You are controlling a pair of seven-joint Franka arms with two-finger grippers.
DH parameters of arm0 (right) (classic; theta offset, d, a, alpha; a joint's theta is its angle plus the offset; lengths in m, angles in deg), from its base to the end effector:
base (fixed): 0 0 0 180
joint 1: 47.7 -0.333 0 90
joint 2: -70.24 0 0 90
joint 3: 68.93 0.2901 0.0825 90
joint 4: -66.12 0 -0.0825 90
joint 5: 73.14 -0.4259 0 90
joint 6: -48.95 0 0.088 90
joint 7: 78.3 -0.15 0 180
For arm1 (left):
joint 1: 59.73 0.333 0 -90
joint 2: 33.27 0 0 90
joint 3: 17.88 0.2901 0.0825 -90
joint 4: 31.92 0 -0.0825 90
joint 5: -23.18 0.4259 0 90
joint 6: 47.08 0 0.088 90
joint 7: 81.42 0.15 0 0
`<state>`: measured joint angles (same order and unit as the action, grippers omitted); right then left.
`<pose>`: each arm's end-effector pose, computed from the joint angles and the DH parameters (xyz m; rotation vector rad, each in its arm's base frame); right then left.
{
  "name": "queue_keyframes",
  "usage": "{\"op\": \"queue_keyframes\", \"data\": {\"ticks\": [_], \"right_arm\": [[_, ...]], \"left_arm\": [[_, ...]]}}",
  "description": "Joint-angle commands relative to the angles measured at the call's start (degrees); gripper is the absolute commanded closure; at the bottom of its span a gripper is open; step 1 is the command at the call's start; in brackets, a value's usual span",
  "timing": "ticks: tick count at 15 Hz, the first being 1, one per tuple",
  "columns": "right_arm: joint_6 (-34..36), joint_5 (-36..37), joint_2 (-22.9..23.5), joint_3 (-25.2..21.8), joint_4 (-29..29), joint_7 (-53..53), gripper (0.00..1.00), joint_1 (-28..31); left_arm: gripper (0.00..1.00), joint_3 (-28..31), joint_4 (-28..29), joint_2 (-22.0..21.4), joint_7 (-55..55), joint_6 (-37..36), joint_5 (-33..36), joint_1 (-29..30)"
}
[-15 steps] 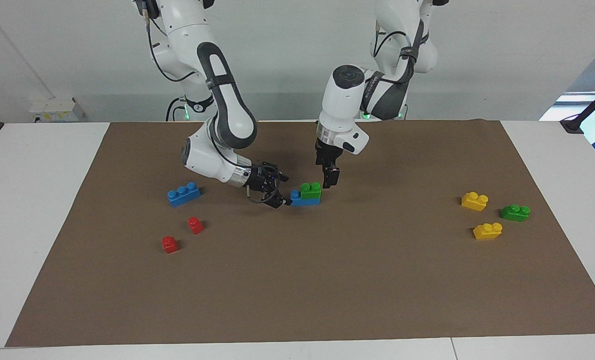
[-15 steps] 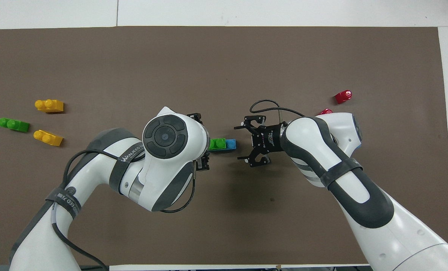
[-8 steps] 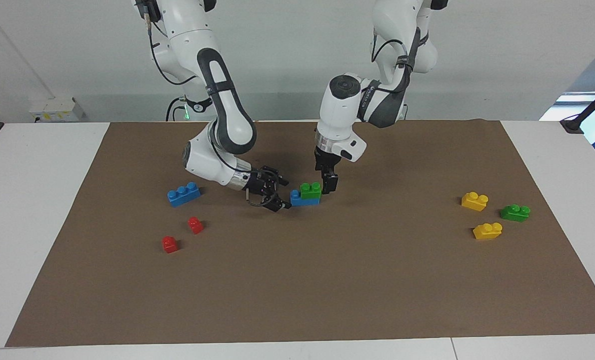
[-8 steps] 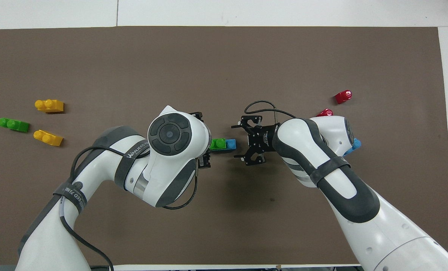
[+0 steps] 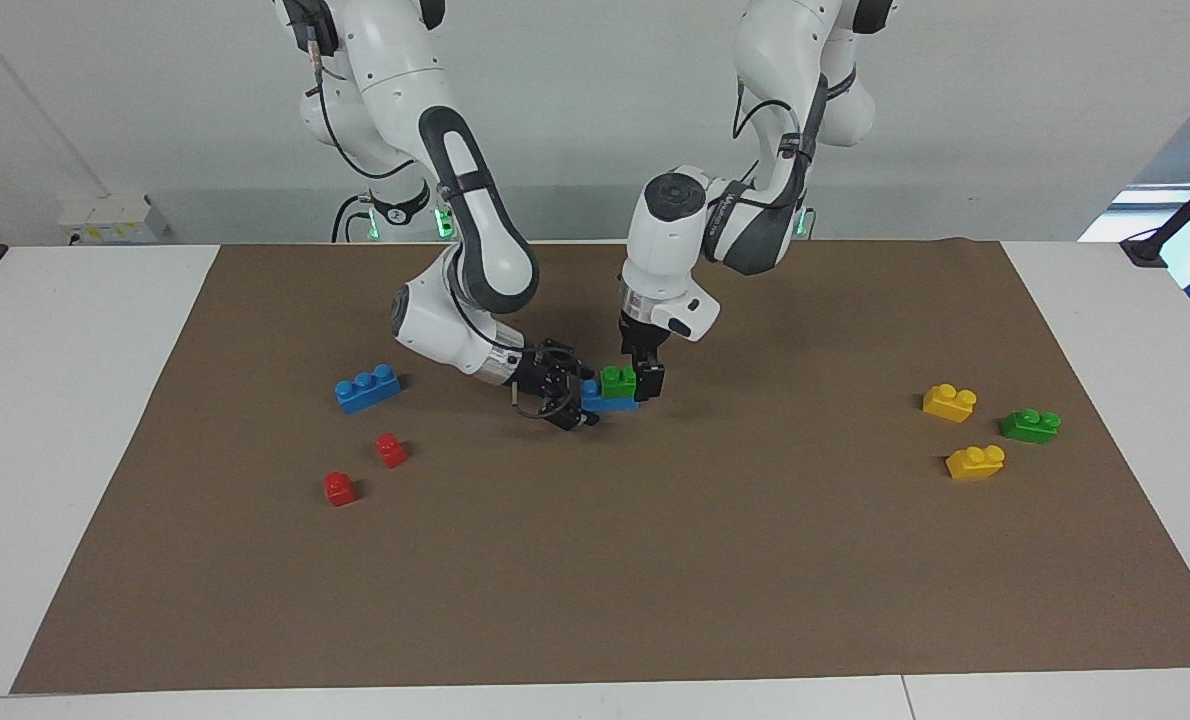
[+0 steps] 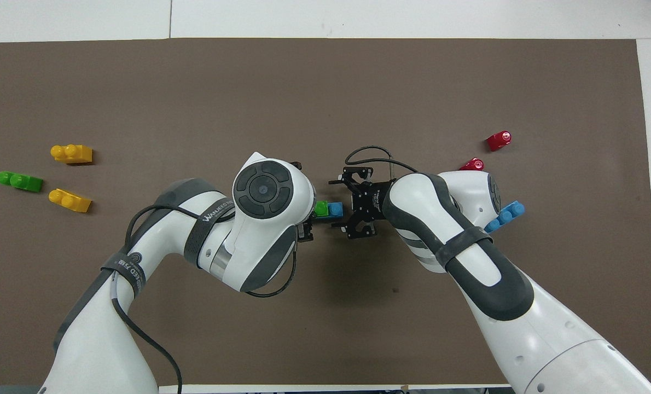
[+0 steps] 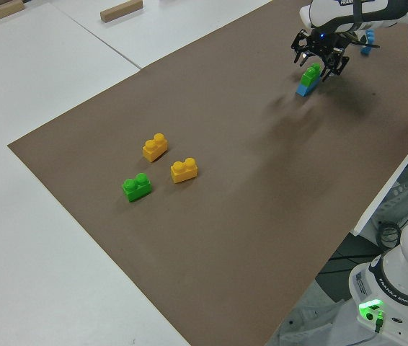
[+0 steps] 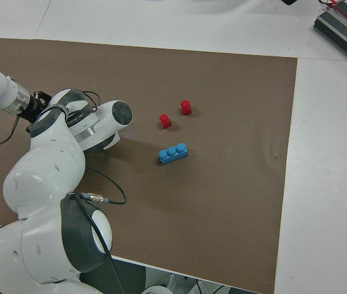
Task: Remove green block with left arm and hold with right
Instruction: 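Pull the green brick with the left gripper while the right gripper holds blue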
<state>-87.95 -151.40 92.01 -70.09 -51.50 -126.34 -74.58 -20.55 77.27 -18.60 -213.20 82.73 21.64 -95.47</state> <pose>0.5502 0.3062 0.1681 -1.7613 1.6021 0.6901 0.5133 -0.4085 0.2841 2.0617 2.2271 -0.0368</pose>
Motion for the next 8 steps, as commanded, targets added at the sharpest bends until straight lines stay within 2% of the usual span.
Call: {"op": "queue_keyframes", "data": {"ticks": [1, 4, 5, 8], "right_arm": [[-1.09, -1.99, 1.34, -0.07, 1.43, 1.55, 0.00, -0.37], [-1.18, -2.16, 1.34, -0.07, 1.43, 1.38, 0.02, -0.45], [-1.18, -2.08, 1.34, -0.07, 1.43, 1.38, 0.05, -0.37], [-1.18, -2.16, 1.34, -0.07, 1.52, 0.94, 0.24, -0.37]], "left_arm": [[0.00, 0.82, -1.08, 0.80, -1.63, 0.27, 1.19, -1.00], [0.00, 0.82, -1.08, 1.59, -4.44, 0.45, 3.29, -1.00], [0.00, 0.74, -1.08, 1.59, -4.62, 0.62, 3.38, -1.00], [0.00, 0.74, -1.08, 1.94, -6.46, 0.97, 3.39, -1.34]]}}
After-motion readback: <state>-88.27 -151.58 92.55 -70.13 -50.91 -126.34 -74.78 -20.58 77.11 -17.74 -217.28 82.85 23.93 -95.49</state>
